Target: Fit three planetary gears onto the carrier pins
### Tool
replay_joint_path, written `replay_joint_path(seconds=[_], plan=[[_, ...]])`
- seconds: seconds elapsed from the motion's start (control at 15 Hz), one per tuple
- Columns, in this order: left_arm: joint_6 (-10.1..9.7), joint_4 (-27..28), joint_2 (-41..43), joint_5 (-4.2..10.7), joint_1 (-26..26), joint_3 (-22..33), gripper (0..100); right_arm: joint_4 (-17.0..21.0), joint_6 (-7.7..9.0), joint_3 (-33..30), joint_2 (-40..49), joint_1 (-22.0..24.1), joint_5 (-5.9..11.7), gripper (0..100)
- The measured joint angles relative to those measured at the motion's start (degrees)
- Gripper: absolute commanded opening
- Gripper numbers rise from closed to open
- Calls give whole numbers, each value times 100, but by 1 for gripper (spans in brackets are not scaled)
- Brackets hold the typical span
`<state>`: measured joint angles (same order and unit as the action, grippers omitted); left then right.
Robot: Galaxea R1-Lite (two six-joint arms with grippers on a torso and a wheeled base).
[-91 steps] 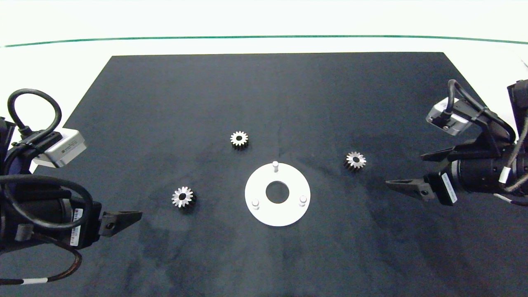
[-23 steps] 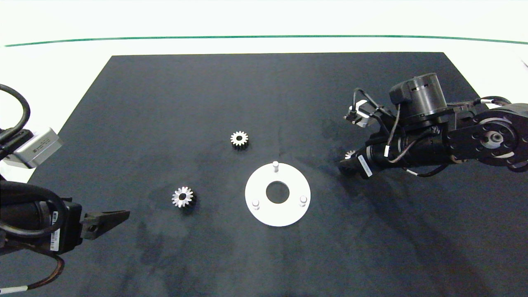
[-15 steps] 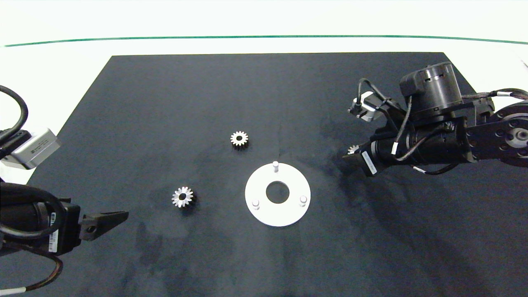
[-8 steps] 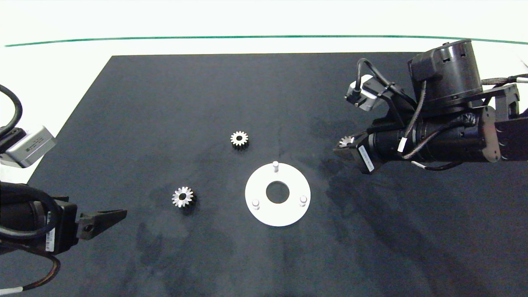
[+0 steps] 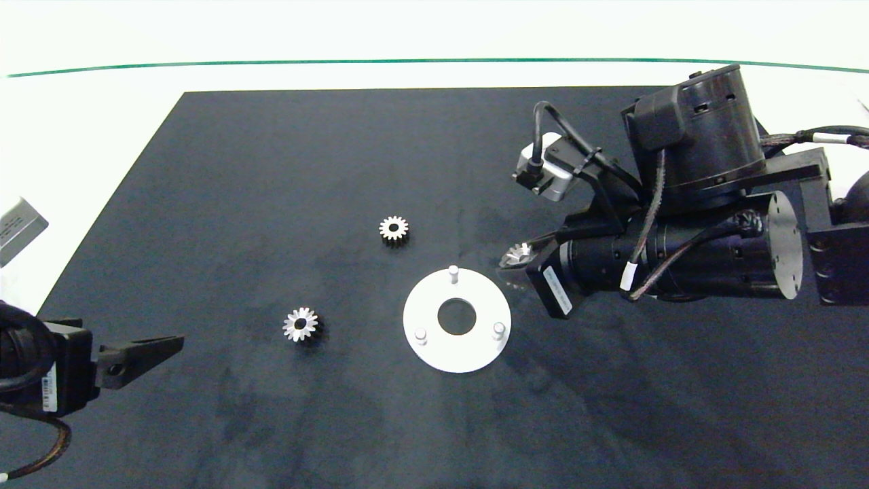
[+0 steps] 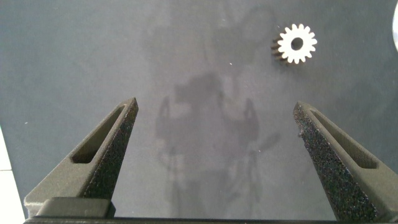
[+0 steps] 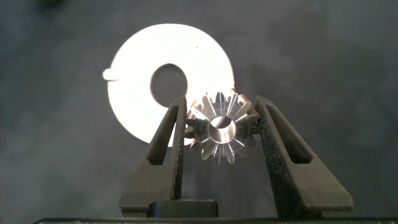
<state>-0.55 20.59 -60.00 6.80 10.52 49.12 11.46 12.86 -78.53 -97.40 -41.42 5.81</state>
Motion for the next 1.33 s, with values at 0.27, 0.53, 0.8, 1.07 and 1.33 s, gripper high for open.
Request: replay_joint_path(seconds=[0.27,0.53,0.8,1.07,1.33], plan=[[-9,5,163,-2,-113,-15,100,6,-10,0,-144,-188,41,4],[-5,11,419,-2,-127,-55,100,323,-13,-66,-340,-258,55,4],[0,13,533,0,-239,-85,100,494,-11,-145,-425,-273,101,4],[11,7,588,0,-325,-89,100,496,-5,-149,-494,-328,265,4],[13,5,625,-2,-330,-88,100,499,-11,-148,-618,-391,267,4]])
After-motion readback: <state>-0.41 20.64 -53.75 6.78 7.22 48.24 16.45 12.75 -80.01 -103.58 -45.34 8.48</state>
